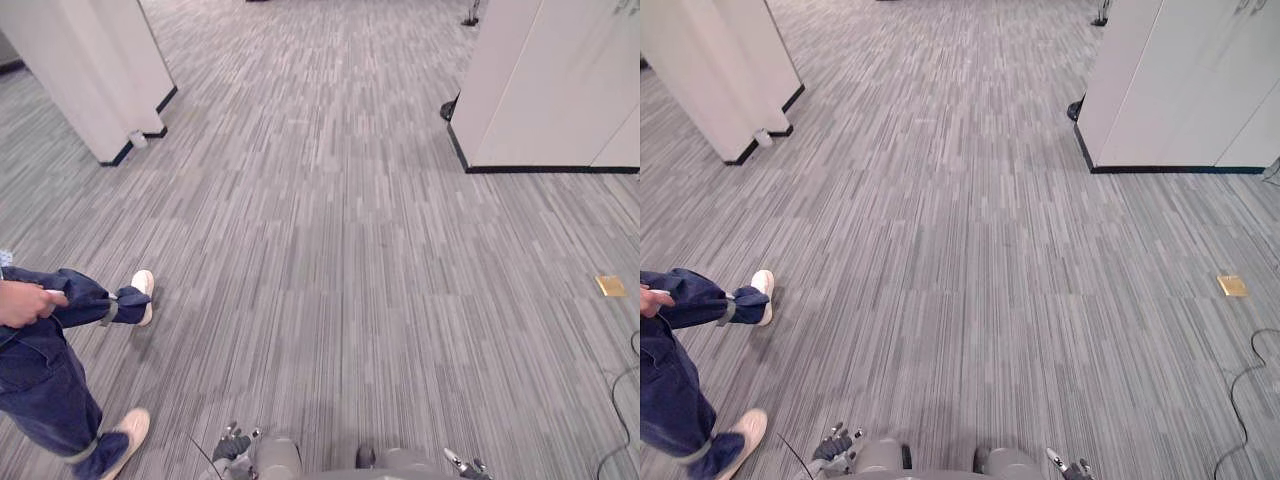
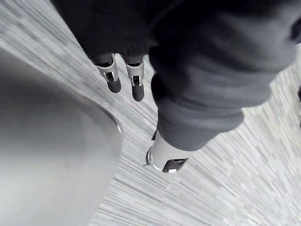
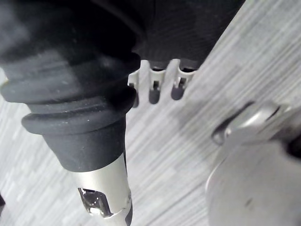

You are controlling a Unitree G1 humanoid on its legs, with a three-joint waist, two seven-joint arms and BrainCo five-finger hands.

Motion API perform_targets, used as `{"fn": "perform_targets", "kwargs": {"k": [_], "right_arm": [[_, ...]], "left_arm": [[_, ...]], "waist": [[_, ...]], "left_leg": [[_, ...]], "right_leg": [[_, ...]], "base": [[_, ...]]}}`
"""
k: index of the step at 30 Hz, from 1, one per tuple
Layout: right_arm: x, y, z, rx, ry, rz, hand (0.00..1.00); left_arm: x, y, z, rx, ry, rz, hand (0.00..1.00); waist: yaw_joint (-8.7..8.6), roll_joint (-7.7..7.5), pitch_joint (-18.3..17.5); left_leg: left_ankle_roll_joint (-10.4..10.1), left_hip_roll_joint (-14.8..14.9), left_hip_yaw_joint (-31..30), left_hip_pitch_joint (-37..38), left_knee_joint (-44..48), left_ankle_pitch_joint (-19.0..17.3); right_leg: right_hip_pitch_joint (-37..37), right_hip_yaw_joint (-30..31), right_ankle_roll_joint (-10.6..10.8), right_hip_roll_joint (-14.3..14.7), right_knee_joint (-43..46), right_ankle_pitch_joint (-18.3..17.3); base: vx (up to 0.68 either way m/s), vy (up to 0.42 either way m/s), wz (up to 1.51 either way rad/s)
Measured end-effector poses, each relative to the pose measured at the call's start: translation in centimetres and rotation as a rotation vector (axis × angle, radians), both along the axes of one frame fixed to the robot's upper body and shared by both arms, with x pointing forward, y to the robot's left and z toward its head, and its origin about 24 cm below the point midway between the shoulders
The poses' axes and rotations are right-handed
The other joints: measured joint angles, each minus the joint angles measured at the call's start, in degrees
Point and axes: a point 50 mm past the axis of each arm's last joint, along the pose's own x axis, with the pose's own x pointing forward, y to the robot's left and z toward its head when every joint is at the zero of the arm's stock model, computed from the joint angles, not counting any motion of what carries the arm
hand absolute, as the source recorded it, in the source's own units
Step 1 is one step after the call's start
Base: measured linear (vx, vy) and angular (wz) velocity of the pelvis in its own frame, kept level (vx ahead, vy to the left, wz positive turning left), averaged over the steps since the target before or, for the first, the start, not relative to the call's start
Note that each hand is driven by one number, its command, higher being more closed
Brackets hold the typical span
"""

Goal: Organize washtable

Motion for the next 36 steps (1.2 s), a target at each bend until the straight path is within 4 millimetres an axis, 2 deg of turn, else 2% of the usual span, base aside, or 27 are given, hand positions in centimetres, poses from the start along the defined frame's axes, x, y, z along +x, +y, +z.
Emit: {"fn": "perform_targets", "kwargs": {"k": [2, 3, 5, 6, 7, 8, 9, 10, 11, 12, 14, 15, 18, 19, 21, 22, 23, 24, 25, 26, 27, 28, 30, 31, 32, 34, 36], "right_arm": [[0.4, -0.2, -0.1, -0.007, 0.015, 0.059, 0.00], [0.4, -0.5, 0.0, -0.018, 0.021, 0.080, 0.00], [-1.3, -0.9, -0.2, -0.027, 0.072, 0.086, 0.00], [-3.0, -1.0, -0.4, -0.027, 0.115, 0.074, 0.00], [-3.3, -0.9, -0.4, -0.021, 0.122, 0.073, 0.00], [-4.3, 0.0, -0.7, 0.013, 0.154, 0.084, 0.00], [-5.0, 1.4, -1.0, 0.052, 0.174, 0.090, 0.00], [-5.3, 2.3, -1.1, 0.075, 0.188, 0.097, 0.00], [-5.6, 3.3, -1.3, 0.108, 0.204, 0.103, 0.00], [-4.5, 3.2, -1.3, 0.103, 0.178, 0.136, 0.00], [-3.9, 2.6, -1.1, 0.079, 0.147, 0.160, 0.00], [-3.6, 1.8, -0.8, 0.043, 0.113, 0.164, 0.00], [-3.5, 1.7, -0.6, 0.038, 0.083, 0.109, 0.00], [-3.8, 1.7, -0.6, 0.046, 0.091, 0.080, 0.00], [-4.6, 2.1, -0.7, 0.066, 0.117, 0.055, 0.00], [-4.9, 2.1, -0.7, 0.072, 0.122, 0.040, 0.00], [-5.1, 2.3, -0.7, 0.078, 0.129, 0.029, 0.00], [-5.2, 2.5, -0.7, 0.089, 0.124, 0.020, 0.00], [-5.4, 2.0, -0.6, 0.078, 0.121, 0.013, 0.00], [-5.1, 1.0, -0.2, 0.052, 0.094, -0.008, 0.00], [-4.5, -0.1, 0.0, 0.029, 0.070, -0.010, 0.00], [-4.1, -0.7, 0.1, 0.012, 0.059, -0.008, 0.00], [-1.5, -0.3, 0.2, 0.005, 0.015, 0.023, 0.00], [-1.1, 0.0, 0.2, 0.009, 0.009, 0.040, 0.00], [-0.3, 0.2, 0.3, 0.013, -0.007, 0.060, 0.00], [1.3, 0.2, 0.5, 0.005, -0.045, 0.089, 0.00], [2.3, 0.6, 0.6, 0.005, -0.058, 0.134, 0.00]], "left_arm": [[0.2, -0.3, 0.1, 0.012, -0.016, -0.011, 0.00], [0.1, -0.6, 0.2, 0.013, -0.026, -0.015, 0.00], [-0.1, -0.7, 0.3, 0.018, -0.039, 0.009, 0.00], [-0.8, -0.9, 0.1, 0.016, -0.019, 0.029, 0.00], [-1.5, -0.9, -0.1, 0.007, -0.005, 0.058, 0.00], [-2.4, -0.1, -0.2, 0.025, 0.012, 0.085, 0.00], [-2.5, 1.3, 0.0, 0.062, 0.018, 0.070, 0.00], [-2.4, 2.0, 0.1, 0.078, 0.017, 0.068, 0.00], [-2.3, 2.8, 0.2, 0.094, 0.025, 0.060, 0.00], [-2.2, 2.9, 0.0, 0.092, 0.049, 0.050, 0.00], [-2.1, 2.2, -0.3, 0.073, 0.078, 0.000, 0.00], [-1.7, 1.1, -0.5, 0.063, 0.086, -0.077, 0.00], [-1.5, 0.3, -0.8, 0.045, 0.113, -0.168, 0.00], [-1.3, 0.0, -0.8, 0.038, 0.121, -0.187, 0.00], [-1.6, -0.7, -1.0, 0.018, 0.133, -0.204, 0.00], [-1.8, -1.0, -1.1, 0.011, 0.135, -0.190, 0.00], [-2.6, -0.7, -1.2, 0.017, 0.149, -0.171, 0.00], [-3.0, -0.7, -1.3, 0.013, 0.159, -0.144, 0.00], [-3.4, -0.8, -1.4, -0.004, 0.172, -0.117, 0.00], [-3.7, -1.0, -1.5, -0.042, 0.175, -0.060, 0.00], [-4.2, -1.6, -1.7, -0.078, 0.177, 0.019, 0.00], [-4.2, -1.6, -1.6, -0.080, 0.170, 0.046, 0.00], [-2.5, -0.4, -1.1, -0.054, 0.109, 0.053, 0.00], [-2.2, 0.0, -0.9, -0.046, 0.093, 0.052, 0.00], [-1.8, 0.2, -0.6, -0.042, 0.065, 0.054, 0.00], [-1.1, 0.0, -0.3, -0.045, 0.016, 0.057, 0.00], [-1.0, 0.0, -0.1, -0.054, -0.014, 0.123, 0.00]], "waist": [[0.54, 0.11, -0.03], [1.26, 1.02, -0.04], [2.06, 1.50, -0.75], [3.23, 2.25, -2.75], [3.73, 1.69, -3.74], [3.14, -1.74, -7.06], [2.24, -5.60, -9.10], [1.20, -7.53, -9.02], [-0.38, -8.35, -7.81], [-1.64, -8.56, -5.97], [-2.28, -6.70, -3.68], [-3.22, -4.73, -2.63], [-5.61, -2.78, -1.74], [-6.33, -3.05, -0.95], [-6.71, -1.52, -1.15], [-6.80, -0.82, -1.33], [-7.09, -1.56, -1.36], [-7.46, -0.93, -1.87], [-8.13, -0.40, -2.38], [-8.29, 1.34, -2.95], [-7.53, 2.90, -3.17], [-6.93, 3.53, -2.90], [-5.02, 1.49, -0.10], [-4.71, 0.24, 0.20], [-3.68, -0.74, -0.06], [-2.63, -0.14, -0.21], [-0.86, -0.50, -0.48]], "left_leg": [[-1.83, -3.34, 0.35, -2.47, -23.10, 0.91], [-6.24, -3.76, 0.31, -2.82, -40.64, 4.02], [-6.87, -4.34, 1.95, -5.12, -45.82, 4.00], [-5.62, -4.24, 4.33, -4.53, -45.79, 4.22], [0.44, -4.61, 3.86, -4.17, -44.70, 9.83], [4.30, -6.66, 5.31, -3.24, -43.15, 14.56], [6.07, -9.77, 6.45, -1.55, -41.40, 14.23], [6.49, -11.34, 6.68, -0.66, -39.70, 11.74], [7.73, -13.54, 5.05, 1.68, -37.17, 6.79], [7.98, -14.62, 4.23, 6.21, -36.90, 3.52], [8.12, -14.85, 2.72, 13.60, -38.39, -0.43], [8.21, -14.40, 0.88, 20.84, -41.50, -2.90], [7.39, -14.15, -2.62, 29.08, -46.05, -6.47], [6.77, -14.17, -3.93, 32.45, -47.03, -8.40], [5.30, -13.31, -5.88, 38.65, -49.34, -11.83], [4.00, -12.62, -5.93, 40.89, -49.92, -12.70], [1.83, -12.21, -5.25, 42.77, -46.31, -13.91], [-0.48, -10.34, -5.66, 41.50, -36.33, -15.19], [-1.86, -8.88, -6.22, 39.23, -29.58, -14.38], [-4.78, -6.73, -6.51, 33.14, -14.52, -6.10], [-4.29, -4.23, -5.81, 26.97, -2.76, 12.96], [-3.50, -2.44, -5.20, 24.29, 2.39, 18.72], [-0.50, 0.67, -1.51, 14.32, 20.33, 9.89], [0.35, 0.74, -0.60, 12.02, 21.06, 7.15], [0.70, 0.76, 0.75, 7.37, 17.81, 3.49], [0.45, 1.54, 4.04, 0.20, 5.16, 0.51], [-1.69, -1.97, 9.11, -3.06, -28.21, 1.93]], "right_leg": [[3.35, 2.67, 0.28, -0.48, -1.01, -3.11], [6.89, 4.81, 0.89, -0.01, -2.45, -5.40], [12.62, 7.48, 3.64, -0.23, -4.48, -8.42], [14.07, 10.14, 5.51, -0.27, -0.44, -9.74], [13.46, 12.10, 5.86, -0.29, 3.84, -10.45], [9.80, 14.95, 6.47, -2.20, 14.29, -10.12], [6.39, 17.64, 9.85, -4.18, 25.54, -6.29], [5.05, 19.45, 12.73, -4.13, 31.09, -2.18], [1.29, 21.92, 21.12, -2.03, 42.51, 8.83], [-3.64, 20.01, 21.51, -1.26, 53.73, 9.00], [-10.09, 13.37, 17.80, -2.01, 60.62, 5.24], [-17.20, 6.39, 11.72, -2.41, 60.63, 0.28], [-28.08, 0.83, 10.74, -2.57, 46.86, -3.45], [-31.48, -0.42, 10.28, -3.37, 34.88, -2.38], [-32.43, -3.58, 9.09, -4.91, 8.66, 3.98], [-32.87, -4.66, 8.44, -4.94, 5.08, 4.51], [-33.14, -4.70, 6.91, -5.59, 3.53, 4.97], [-32.99, -4.93, 2.47, -4.56, 6.53, 11.47], [-33.00, -5.23, 1.73, -4.40, 9.11, 13.93], [-33.01, -6.59, 1.30, -3.15, 14.35, 15.74], [-31.60, -5.92, 0.04, -0.44, 18.15, 10.02], [-30.32, -4.90, -0.55, 1.11, 19.08, 7.79], [-19.53, -1.70, -1.80, 3.12, 20.30, 0.47], [-16.05, -0.78, -1.75, 2.88, 19.30, -1.02], [-10.11, 1.30, -1.43, 2.64, 15.83, -3.18], [-2.23, 3.18, 0.32, 2.57, 10.21, -5.65], [6.49, 5.04, 0.43, 1.30, 4.63, -8.64]], "base": [[0.71, -0.056, -0.76], [0.75, 0.033, -0.81], [0.89, 0.173, -0.94], [0.91, 0.259, -1.09], [1.00, 0.292, -1.09], [1.00, 0.295, -0.69], [0.98, 0.264, -0.30], [0.96, 0.203, 0.30], [0.94, 0.140, 0.50], [1.05, 0.171, 0.45], [0.77, 0.161, 0.23], [0.87, 0.170, 0.41], [0.59, 0.062, 0.61], [0.80, -0.044, 0.63], [0.97, -0.113, 0.62], [1.19, -0.180, 0.63], [1.25, -0.223, 0.53], [1.27, -0.244, 0.50], [1.06, -0.273, 0.40], [1.01, -0.271, 0.00], [1.00, -0.252, -0.30], [0.98, -0.225, -0.76], [0.95, -0.216, -0.76], [0.90, -0.199, -0.60], [0.86, -0.163, -0.52], [0.86, -0.111, -0.40], [0.91, 0.009, -0.28]]}}
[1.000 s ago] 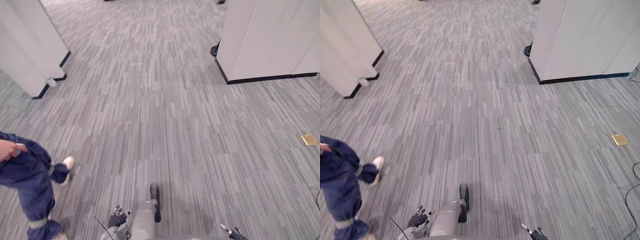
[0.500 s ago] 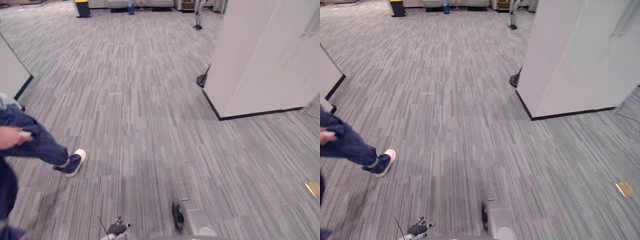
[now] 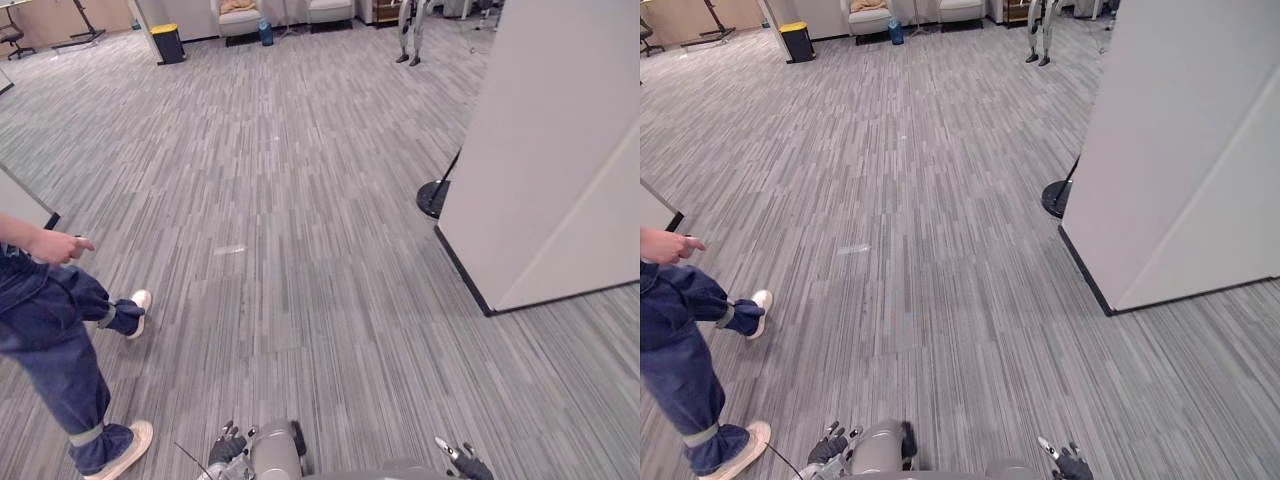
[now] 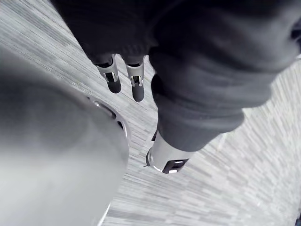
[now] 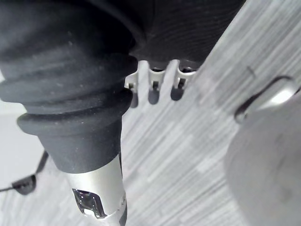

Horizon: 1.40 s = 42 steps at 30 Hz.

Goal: Organize washtable

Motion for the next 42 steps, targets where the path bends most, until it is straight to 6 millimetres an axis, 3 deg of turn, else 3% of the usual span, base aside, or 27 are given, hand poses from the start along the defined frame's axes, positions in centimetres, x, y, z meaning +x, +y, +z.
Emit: {"fn": "perform_targets", "kwargs": {"k": [2, 4, 5, 6, 7, 8, 9, 11, 13, 15, 16, 18, 20, 21, 22, 23, 24, 27, 29, 32, 34, 35, 36, 38, 39, 40, 42], "right_arm": [[-0.4, -0.4, -0.1, -0.012, 0.020, 0.007, 0.00], [-2.2, -0.1, -0.7, -0.001, 0.083, 0.011, 0.00], [-3.0, 0.6, -0.9, 0.016, 0.108, 0.005, 0.00], [-3.5, 1.2, -1.1, 0.035, 0.125, -0.006, 0.00], [-4.4, 2.7, -1.6, 0.089, 0.170, -0.026, 0.00], [-4.6, 3.0, -1.7, 0.100, 0.182, -0.026, 0.00], [-4.0, 3.3, -1.7, 0.107, 0.171, -0.013, 0.00], [-3.9, 2.9, -1.5, 0.098, 0.137, -0.036, 0.00], [-4.4, 1.6, -1.2, 0.051, 0.116, -0.038, 0.00], [-5.2, 1.1, -1.0, 0.035, 0.118, -0.085, 0.00], [-5.6, 0.9, -1.1, 0.030, 0.127, -0.100, 0.00], [-8.3, 1.8, -1.3, 0.058, 0.219, -0.123, 0.00], [-9.6, 2.9, -1.5, 0.096, 0.268, -0.110, 0.00], [-9.4, 2.9, -1.5, 0.099, 0.267, -0.102, 0.00], [-9.1, 2.6, -1.3, 0.090, 0.250, -0.103, 0.00], [-8.2, 1.5, -1.1, 0.055, 0.212, -0.093, 0.00], [-7.0, 0.1, -0.9, 0.014, 0.186, -0.068, 0.00], [-2.9, -0.6, -0.4, -0.033, 0.081, -0.058, 0.00], [-0.7, 0.3, -0.1, -0.026, 0.018, -0.039, 0.00], [1.5, 0.2, 0.5, -0.036, -0.047, -0.040, 0.00], [1.3, 0.1, 0.5, -0.032, -0.047, -0.076, 0.00], [0.3, 0.0, 0.3, -0.034, -0.028, -0.095, 0.00], [-0.8, -0.4, 0.2, -0.047, -0.004, -0.111, 0.00], [-2.2, 1.0, -0.3, -0.008, 0.043, -0.123, 0.00], [-2.7, 1.3, -0.5, -0.001, 0.057, -0.128, 0.00], [-2.6, 1.2, -0.4, -0.002, 0.052, -0.124, 0.00], [-2.7, 1.1, -0.4, -0.005, 0.037, -0.127, 0.00]], "left_arm": [[-1.4, 0.0, -0.2, -0.021, 0.001, 0.117, 0.00], [-5.2, 0.1, -0.8, -0.027, 0.096, 0.243, 0.00], [-7.2, 0.5, -1.0, -0.024, 0.154, 0.287, 0.00], [-8.1, 1.4, -1.0, -0.005, 0.174, 0.323, 0.00], [-8.4, 3.4, -0.7, 0.048, 0.203, 0.331, 0.00], [-8.0, 3.6, -0.7, 0.055, 0.199, 0.321, 0.00], [-7.0, 3.5, -0.9, 0.049, 0.202, 0.287, 0.00], [-7.3, 3.3, -1.0, 0.063, 0.248, 0.182, 0.00], [-6.5, 2.8, -1.1, 0.065, 0.249, 0.085, 0.00], [-2.2, 1.9, -0.9, 0.051, 0.166, -0.022, 0.00], [-1.3, 1.6, -0.8, 0.045, 0.142, -0.033, 0.00], [1.7, -0.2, -0.4, 0.009, 0.061, -0.061, 0.00], [1.6, -1.1, -0.4, -0.018, 0.049, -0.022, 0.00], [1.3, -1.9, -0.6, -0.043, 0.056, 0.003, 0.00], [1.1, -2.1, -0.7, -0.059, 0.061, 0.035, 0.00], [1.3, -2.3, -0.6, -0.082, 0.042, 0.116, 0.00], [1.5, -2.2, -0.5, -0.087, 0.023, 0.157, 0.00], [1.8, 0.2, 0.0, -0.016, 0.006, 0.185, 0.00], [1.1, 0.8, 0.1, 0.008, 0.003, 0.192, 0.00], [0.3, 0.0, -0.1, 0.008, 0.024, 0.182, 0.00], [-1.0, 0.0, -0.4, 0.024, 0.058, 0.197, 0.00], [-1.8, -0.5, -0.6, 0.013, 0.087, 0.201, 0.00], [-3.1, -1.0, -0.9, 0.006, 0.122, 0.220, 0.00], [-3.6, 0.7, -0.8, 0.049, 0.137, 0.212, 0.00], [-2.8, 1.0, -0.6, 0.058, 0.118, 0.206, 0.00], [-2.7, 1.0, -0.6, 0.057, 0.120, 0.206, 0.00], [-2.9, 0.8, -0.8, 0.051, 0.139, 0.198, 0.00]], "waist": [[2.23, 0.24, -0.78], [3.28, 0.40, -5.25], [3.82, -2.21, -6.97], [3.78, -4.09, -8.32], [2.61, -9.29, -8.68], [1.73, -9.72, -8.48], [1.20, -9.49, -7.60], [-0.75, -7.19, -6.03], [-2.24, -5.68, -5.50], [-5.06, -3.99, -3.67], [-5.63, -4.03, -3.50], [-7.07, -3.85, -3.37], [-7.55, -4.13, -3.88], [-7.55, -3.42, -4.13], [-7.64, -2.91, -4.37], [-7.10, -0.64, -3.74], [-5.25, 0.47, -2.82], [-3.83, -1.25, -0.35], [-2.25, -2.58, -0.38], [-0.35, -0.16, -0.43], [-0.44, 0.36, -0.80], [-0.41, 1.50, -1.72], [0.42, 3.11, -3.49], [0.17, -1.49, -5.63], [0.88, -1.89, -5.11], [0.97, -2.31, -4.98], [0.42, -1.73, -4.58]], "left_leg": [[-2.28, -3.10, -0.17, -0.60, -15.85, 1.34], [-0.65, -4.96, 1.20, 0.66, -17.73, 1.99], [7.43, -6.83, 1.08, 1.64, -16.85, 10.41], [10.46, -7.99, 1.64, 2.29, -14.93, 13.06], [11.44, -11.47, 2.00, 4.05, -8.68, 8.21], [11.34, -12.00, 1.15, 5.18, -7.41, 5.82], [10.96, -12.42, 0.44, 10.84, -7.96, 1.41], [10.38, -12.39, -1.70, 20.49, -12.35, -2.25], [9.81, -12.19, -3.88, 27.18, -17.45, -3.48], [8.79, -12.07, -8.27, 35.75, -22.67, -5.99], [8.93, -12.02, -8.91, 37.32, -23.16, -7.03], [6.36, -11.66, -11.53, 43.87, -23.73, -12.05], [3.31, -10.66, -12.17, 47.04, -18.35, -14.84], [1.58, -8.36, -12.40, 43.79, -5.27, -15.11], [-0.38, -6.90, -12.31, 39.83, 3.99, -12.84], [-0.16, -3.82, -12.13, 31.10, 21.85, 0.08], [0.76, -0.11, -11.49, 25.98, 32.73, 18.99], [-0.08, 3.78, -9.06, 16.02, 47.91, 9.83], [1.43, 6.31, -4.02, 11.61, 38.39, 4.29], [-0.67, 3.74, -2.44, 9.37, 12.53, 1.86], [0.14, -0.23, -1.71, 10.45, -3.62, 2.90], [4.37, -1.88, -0.51, 11.12, -9.23, 9.02], [9.40, -1.99, 3.45, 12.72, -11.13, 9.29], [8.57, -4.90, 4.44, 16.69, -15.34, 6.16], [7.35, -5.78, 4.29, 19.76, -18.17, 5.36], [6.71, -6.14, 4.14, 21.29, -18.98, 4.83], [6.25, -5.97, 2.70, 27.63, -20.47, 2.59]], "right_leg": [[5.38, 3.16, 2.56, -0.58, -0.52, -2.35], [7.35, 6.76, 3.64, -0.62, 8.66, -2.93], [7.23, 8.44, 3.39, -1.88, 14.46, -2.78], [6.72, 9.11, 2.48, -3.81, 18.68, -1.50], [4.49, 10.66, 8.14, -5.36, 30.31, 9.52], [2.72, 11.76, 13.34, -4.73, 35.17, 16.42], [-5.09, 10.48, 14.82, -4.76, 48.28, 17.71], [-13.66, 3.00, 9.32, -6.71, 55.56, 12.06], [-21.83, -1.98, 9.29, -7.00, 54.37, 8.18], [-33.02, -4.54, 10.38, -5.68, 37.01, 5.81], [-34.69, -5.00, 10.18, -5.78, 29.16, 6.54], [-36.78, -7.32, 9.32, -6.24, -1.07, 15.06], [-37.54, -7.05, 6.48, -5.99, -1.77, 15.43], [-37.24, -7.93, 1.25, -5.15, 2.56, 23.49], [-37.26, -8.85, 1.12, -5.20, 5.05, 24.72], [-37.06, -10.15, -0.52, -3.18, 9.97, 23.08], [-33.59, -8.08, -1.40, 0.33, 11.64, 18.44], [-22.38, -3.52, -2.30, 2.58, 10.81, 13.88], [-12.17, 1.11, -0.93, 1.81, 2.63, 13.05], [-4.91, 6.25, 0.81, 0.71, -2.22, 10.31], [-1.66, 8.02, 2.60, 0.46, -1.83, 7.84], [0.37, 8.39, 3.70, 1.45, -0.71, 6.33], [2.11, 9.15, 4.75, 3.09, 1.43, 3.94], [-0.22, 9.07, 5.08, 1.69, 10.04, 2.66], [-5.32, 8.40, 8.60, 1.58, 21.53, 4.03], [-7.97, 7.35, 9.26, 1.32, 27.60, 3.65], [-14.16, 3.71, 7.35, -0.69, 36.00, 0.06]], "base": [[1.01, 0.106, -0.66], [1.34, 0.237, -1.03], [1.20, 0.231, -0.92], [1.16, 0.189, -0.43], [0.86, 0.105, 0.04], [1.19, 0.156, 0.06], [0.92, 0.145, -0.04], [0.82, 0.169, 0.07], [0.75, 0.123, 0.45], [0.83, 0.030, 0.87], [0.79, -0.080, 0.82], [0.89, -0.155, 0.73], [1.12, -0.225, 0.68], [1.05, -0.229, 0.53], [1.00, -0.306, 0.35], [1.15, -0.320, -0.29], [1.12, -0.288, -0.61], [0.90, -0.184, -1.14], [0.74, -0.117, -0.94], [0.82, 0.058, -0.95], [0.66, 0.134, -0.57], [0.75, 0.222, -0.61], [0.77, 0.236, -0.42], [0.74, 0.155, 0.06], [0.65, 0.084, -0.02], [0.51, 0.046, -0.21], [0.47, -0.017, 0.11]]}}
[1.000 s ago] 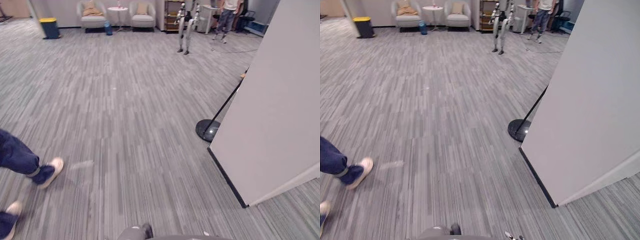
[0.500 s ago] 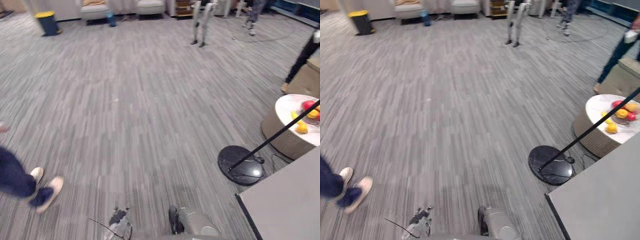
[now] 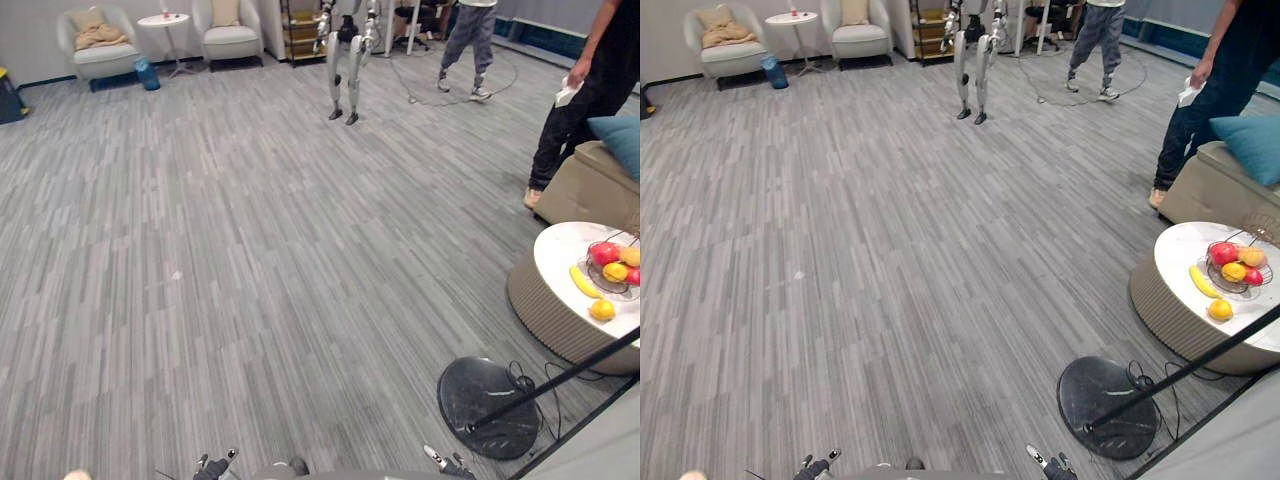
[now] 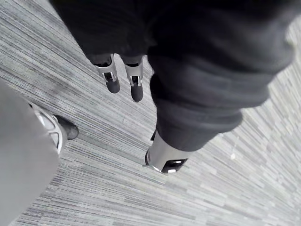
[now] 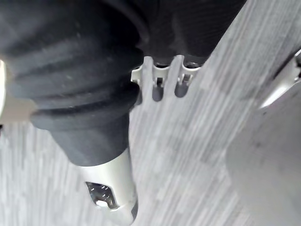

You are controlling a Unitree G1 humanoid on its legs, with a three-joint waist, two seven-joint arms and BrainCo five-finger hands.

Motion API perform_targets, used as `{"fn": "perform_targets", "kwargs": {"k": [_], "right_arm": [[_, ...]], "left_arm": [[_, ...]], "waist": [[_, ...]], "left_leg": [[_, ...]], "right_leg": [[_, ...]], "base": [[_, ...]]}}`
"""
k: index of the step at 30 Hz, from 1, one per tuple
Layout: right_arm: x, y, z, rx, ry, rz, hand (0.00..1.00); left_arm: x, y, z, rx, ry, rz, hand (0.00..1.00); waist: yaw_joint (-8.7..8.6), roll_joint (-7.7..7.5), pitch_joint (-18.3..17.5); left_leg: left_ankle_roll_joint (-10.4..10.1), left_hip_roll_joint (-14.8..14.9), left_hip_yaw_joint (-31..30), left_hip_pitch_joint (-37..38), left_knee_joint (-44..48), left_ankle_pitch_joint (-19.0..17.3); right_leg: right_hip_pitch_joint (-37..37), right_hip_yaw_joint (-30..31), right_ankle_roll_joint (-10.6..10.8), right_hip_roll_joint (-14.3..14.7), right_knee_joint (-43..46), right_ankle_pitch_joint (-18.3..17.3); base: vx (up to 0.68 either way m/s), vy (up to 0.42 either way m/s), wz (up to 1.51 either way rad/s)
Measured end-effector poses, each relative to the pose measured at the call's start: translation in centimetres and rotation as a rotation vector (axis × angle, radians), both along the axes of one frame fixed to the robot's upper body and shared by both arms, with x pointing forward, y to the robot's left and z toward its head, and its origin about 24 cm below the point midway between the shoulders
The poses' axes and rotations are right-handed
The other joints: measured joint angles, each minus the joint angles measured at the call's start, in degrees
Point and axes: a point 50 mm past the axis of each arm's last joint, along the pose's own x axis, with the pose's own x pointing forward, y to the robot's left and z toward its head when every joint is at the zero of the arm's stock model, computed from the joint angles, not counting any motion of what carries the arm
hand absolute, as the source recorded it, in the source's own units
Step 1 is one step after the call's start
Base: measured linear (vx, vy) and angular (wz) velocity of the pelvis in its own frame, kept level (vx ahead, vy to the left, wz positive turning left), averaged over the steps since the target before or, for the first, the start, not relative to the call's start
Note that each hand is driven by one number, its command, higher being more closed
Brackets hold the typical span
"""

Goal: Organize washtable

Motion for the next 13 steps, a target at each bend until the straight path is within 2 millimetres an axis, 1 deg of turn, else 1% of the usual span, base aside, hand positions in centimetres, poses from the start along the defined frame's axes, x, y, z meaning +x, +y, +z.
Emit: {"fn": "perform_targets", "kwargs": {"k": [1, 2, 3, 4, 5, 6, 7, 8, 9, 10, 11, 12, 13], "right_arm": [[-0.1, -0.2, 0.0, -0.007, 0.001, 0.006, 0.00], [0.1, -0.5, 0.1, -0.021, -0.001, 0.030, 0.00], [0.1, -0.6, 0.1, -0.027, 0.002, 0.050, 0.00], [-0.4, -0.5, 0.0, -0.025, 0.022, 0.077, 0.00], [-0.8, -0.2, -0.2, -0.016, 0.040, 0.083, 0.00], [-1.1, 0.3, -0.4, 0.004, 0.057, 0.077, 0.00], [-1.3, -0.5, -0.4, -0.010, 0.073, 0.086, 0.00], [-1.3, -1.2, -0.3, -0.035, 0.068, 0.091, 0.00], [-1.2, -1.6, -0.2, -0.046, 0.067, 0.097, 0.00], [-1.1, -2.1, -0.1, -0.062, 0.068, 0.105, 0.00], [-1.1, -2.2, -0.1, -0.064, 0.069, 0.105, 0.00], [-1.3, -2.1, -0.2, -0.061, 0.083, 0.106, 0.00], [-1.3, -2.1, -0.2, -0.060, 0.088, 0.108, 0.00]], "left_arm": [[0.2, -0.2, 0.0, -0.003, -0.004, -0.007, 0.00], [0.7, -0.7, 0.0, -0.006, -0.011, -0.042, 0.00], [1.0, -1.0, 0.0, -0.011, -0.014, -0.057, 0.00], [1.3, -0.9, 0.1, 0.001, -0.027, -0.069, 0.00], [1.3, -0.6, 0.2, 0.013, -0.030, -0.069, 0.00], [1.2, 0.2, 0.3, 0.032, -0.025, -0.061, 0.00], [0.3, -0.5, -0.1, 0.008, 0.011, -0.048, 0.00], [-0.5, -1.3, -0.3, -0.011, 0.033, -0.044, 0.00], [-0.6, -1.7, -0.4, -0.018, 0.034, -0.045, 0.00], [-0.8, -2.1, -0.4, -0.028, 0.041, -0.046, 0.00], [-0.9, -2.3, -0.5, -0.031, 0.043, -0.048, 0.00], [-0.8, -2.3, -0.5, -0.020, 0.047, -0.084, 0.00], [-0.7, -2.2, -0.4, -0.017, 0.047, -0.097, 0.00]], "waist": [[-0.12, 0.36, -0.03], [-0.88, 1.28, -0.33], [-1.34, 1.63, -0.67], [-1.27, 0.82, -1.01], [-1.09, -0.35, -1.40], [-0.79, -2.20, -1.29], [-0.82, -0.94, -2.11], [-0.55, 0.66, -2.73], [-0.46, 1.61, -2.75], [-0.24, 2.87, -2.71], [0.03, 3.03, -2.71], [0.16, 2.84, -2.68], [0.15, 2.77, -2.67]], "left_leg": [[0.02, 0.40, -0.52, 1.69, -0.85, -0.02], [0.00, 1.66, -1.74, 3.42, -2.27, 0.00], [-0.27, 2.41, -2.28, 4.25, -2.86, -0.13], [-1.95, 2.18, -2.95, 5.37, -3.61, -0.74], [-3.37, 1.43, -3.37, 5.86, -3.86, -1.65], [-4.60, -0.15, -3.97, 7.40, -4.44, -2.41], [-4.76, 1.50, -4.33, 8.02, -4.38, -2.24], [-5.07, 2.73, -4.35, 8.15, -4.81, -2.44], [-5.46, 3.01, -4.34, 8.12, -5.08, -2.60], [-5.94, 3.86, -4.42, 7.81, -5.54, -2.46], [-6.81, 4.31, -4.53, 7.79, -6.00, -1.90], [-7.80, 5.01, -5.00, 8.13, -7.19, -1.19], [-7.81, 5.28, -5.43, 8.13, -7.38, -1.18]], "right_leg": [[-1.11, -0.62, -0.46, -0.43, -1.12, -0.91], [-3.68, -1.60, -1.30, -0.91, -5.34, -1.73], [-5.17, -0.90, -1.08, -1.17, -10.68, -1.53], [-5.30, 0.27, 0.80, -3.18, -21.81, 3.55], [-5.54, 0.48, 1.24, -5.23, -26.40, 9.48], [-6.02, 1.23, 2.53, -7.57, -26.96, 10.85], [-5.06, 0.02, 1.92, -6.50, -27.03, 11.13], [-4.36, -0.54, 1.80, -5.57, -29.03, 11.09], [-3.85, -0.77, 1.76, -5.07, -30.21, 11.12], [-3.05, -1.08, 1.20, -4.27, -31.96, 11.47], [-2.91, -1.32, 0.77, -3.88, -32.57, 11.74], [-1.58, -2.48, 0.06, -3.25, -34.50, 12.20], [-1.09, -2.86, -0.01, -3.09, -35.15, 12.25]], "base": [[0.40, -0.065, 0.41], [0.22, -0.065, 0.55], [0.27, -0.083, 0.85], [0.23, -0.077, 0.77], [0.34, -0.159, 0.70], [0.34, -0.209, 0.49], [0.38, -0.249, 0.34], [0.29, -0.178, 0.17], [0.26, -0.133, 0.02], [0.20, -0.099, 0.01], [0.19, -0.124, 0.13], [0.10, -0.096, 0.20], [0.05, -0.061, 0.20]]}}
